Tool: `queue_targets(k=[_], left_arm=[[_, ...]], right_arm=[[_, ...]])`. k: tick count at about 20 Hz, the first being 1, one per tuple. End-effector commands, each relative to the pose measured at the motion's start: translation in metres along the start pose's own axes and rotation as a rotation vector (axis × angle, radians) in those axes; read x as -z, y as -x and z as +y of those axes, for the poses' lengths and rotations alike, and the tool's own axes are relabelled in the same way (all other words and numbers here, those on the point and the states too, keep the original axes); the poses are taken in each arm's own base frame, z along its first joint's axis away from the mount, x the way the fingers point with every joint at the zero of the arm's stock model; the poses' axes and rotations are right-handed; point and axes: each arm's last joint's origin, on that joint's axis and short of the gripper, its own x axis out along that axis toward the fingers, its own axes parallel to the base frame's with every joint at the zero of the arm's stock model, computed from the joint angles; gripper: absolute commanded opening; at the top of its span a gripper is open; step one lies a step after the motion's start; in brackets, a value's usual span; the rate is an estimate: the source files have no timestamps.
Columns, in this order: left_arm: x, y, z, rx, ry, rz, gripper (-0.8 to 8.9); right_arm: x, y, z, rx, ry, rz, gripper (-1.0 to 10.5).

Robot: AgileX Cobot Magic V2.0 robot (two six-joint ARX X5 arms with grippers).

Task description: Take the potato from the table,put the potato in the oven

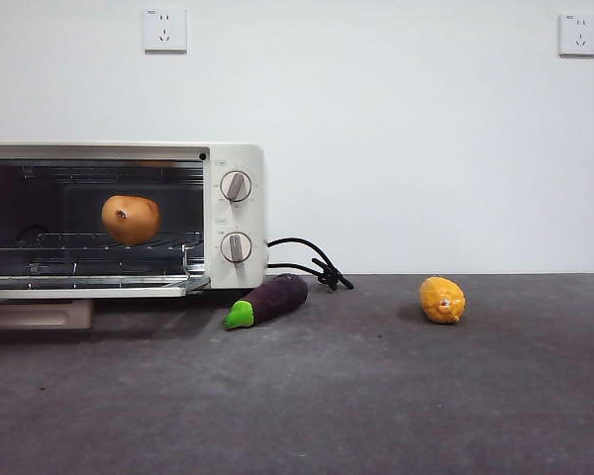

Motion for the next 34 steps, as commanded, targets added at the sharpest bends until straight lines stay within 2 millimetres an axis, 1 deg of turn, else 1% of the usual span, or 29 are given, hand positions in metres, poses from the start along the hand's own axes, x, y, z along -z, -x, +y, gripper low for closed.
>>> queue_targets(k=[1, 2, 3, 5, 6, 8, 10, 12, 14, 18, 20, 23, 27, 31, 34], left_arm=[[-0.002, -0.024, 0.022, 0.071, 0.079, 0.05, -0.08], [-0.002, -0.035, 0.034, 0.12, 0.139, 0.074, -0.08], [-0.001, -0.043, 0.045, 0.126, 0.19, 0.094, -0.08], [0.003, -0.059, 0.069, 0.095, 0.305, 0.135, -0.08], [0.006, -0.068, 0.081, 0.08, 0.354, 0.15, -0.08], [0.01, -0.084, 0.098, 0.104, 0.417, 0.173, -0.08], [0.012, -0.103, 0.109, 0.13, 0.46, 0.194, -0.08], [0.017, -0.122, 0.115, 0.141, 0.482, 0.244, -0.08], [0.023, -0.144, 0.122, 0.156, 0.507, 0.304, -0.08], [0.041, -0.183, 0.134, 0.181, 0.55, 0.418, -0.08], [0.051, -0.196, 0.144, 0.171, 0.573, 0.45, -0.08], [0.07, -0.209, 0.165, 0.146, 0.639, 0.487, -0.08], [0.094, -0.224, 0.184, 0.152, 0.732, 0.542, -0.08], [0.106, -0.241, 0.185, 0.246, 0.795, 0.555, -0.08], [0.109, -0.252, 0.178, 0.264, 0.784, 0.593, -0.08]], right_arm=[[0.005, 0.026, -0.004, -0.047, 0.037, -0.028, 0.3], [0.007, 0.039, -0.008, -0.065, 0.035, -0.05, 0.3], [0.011, 0.05, -0.011, -0.071, 0.032, -0.062, 0.3], [0.025, 0.069, -0.017, -0.069, 0.039, -0.061, 0.3], [0.036, 0.076, -0.02, -0.069, 0.048, -0.045, 0.3], [0.061, 0.088, -0.025, -0.068, 0.079, -0.009, 0.3], [0.089, 0.096, -0.029, -0.066, 0.088, 0.033, 0.3], [0.115, 0.102, -0.033, -0.064, 0.094, 0.062, 0.3], [0.137, 0.109, -0.036, -0.064, 0.078, 0.051, 0.3], [0.168, 0.118, -0.041, -0.06, -0.023, -0.047, 0.3], [0.18, 0.121, -0.044, -0.027, -0.083, -0.06, 0.3], [0.195, 0.125, -0.048, 0.032, -0.14, -0.048, 0.3], [0.199, 0.129, -0.051, 0.083, -0.183, -0.057, 0.3], [0.194, 0.127, -0.05, 0.08, -0.191, -0.083, 0.3], [0.192, 0.125, -0.049, 0.079, -0.194, -0.093, 0.3]])
